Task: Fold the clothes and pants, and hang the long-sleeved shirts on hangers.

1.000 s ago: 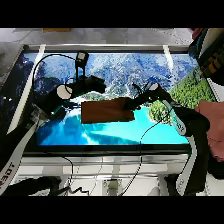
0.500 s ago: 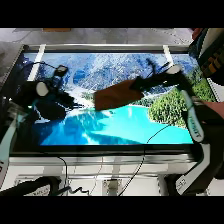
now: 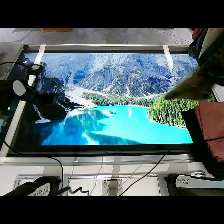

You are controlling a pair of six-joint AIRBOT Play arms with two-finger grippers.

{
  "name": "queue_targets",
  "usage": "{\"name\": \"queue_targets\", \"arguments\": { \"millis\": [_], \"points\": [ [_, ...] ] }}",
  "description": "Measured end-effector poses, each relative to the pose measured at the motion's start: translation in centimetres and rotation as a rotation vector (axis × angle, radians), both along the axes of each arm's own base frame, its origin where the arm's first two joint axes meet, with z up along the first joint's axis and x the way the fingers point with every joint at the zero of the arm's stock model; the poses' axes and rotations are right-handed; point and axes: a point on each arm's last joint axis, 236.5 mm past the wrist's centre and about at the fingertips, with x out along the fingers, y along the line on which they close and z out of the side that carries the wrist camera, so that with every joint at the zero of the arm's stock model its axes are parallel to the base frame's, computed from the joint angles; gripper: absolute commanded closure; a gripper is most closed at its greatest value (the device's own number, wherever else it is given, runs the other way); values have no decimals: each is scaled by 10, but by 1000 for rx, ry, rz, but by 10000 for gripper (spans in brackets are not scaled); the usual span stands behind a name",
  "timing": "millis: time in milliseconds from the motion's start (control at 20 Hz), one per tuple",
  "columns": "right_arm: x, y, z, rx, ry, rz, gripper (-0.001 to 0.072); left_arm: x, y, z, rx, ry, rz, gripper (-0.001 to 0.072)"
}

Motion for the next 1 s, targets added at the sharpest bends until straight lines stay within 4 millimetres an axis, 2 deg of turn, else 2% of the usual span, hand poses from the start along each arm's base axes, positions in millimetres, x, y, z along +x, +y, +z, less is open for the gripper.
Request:
{"name": "queue_targets", "arguments": {
  "millis": [100,200,350,400,450,500,550,600,900,950,1000],
  "points": [
    [-37,-51,-2,-48,77,-173,698,-1,1,0,0,2,3,695],
    [-76,-93,-6,-73,161,-343,697,-2,1,1,-2,3,7,695],
    [-125,-130,-13,-78,276,-549,694,-2,2,1,-2,3,7,695],
    [-140,-137,-15,-74,311,-607,658,-2,2,1,-2,3,8,695],
    [-153,-143,-17,-75,345,-659,528,-2,2,1,-2,3,8,695],
    [-164,-148,-19,-73,376,-709,308,-2,2,1,-2,3,8,696],
    [-173,-151,-19,-70,397,-750,-8,-2,2,1,-2,3,8,695],
    [-180,-152,-20,-63,416,-786,35,-2,2,1,-2,3,8,695],
    [-195,-156,-22,-43,454,-884,40,-2,2,1,-2,3,8,695],
    [-196,-156,-22,-44,458,-889,130,-2,2,1,-2,3,8,695],
    [-196,-157,-22,-47,457,-884,376,-2,2,1,-3,3,8,695]
  ]
}}
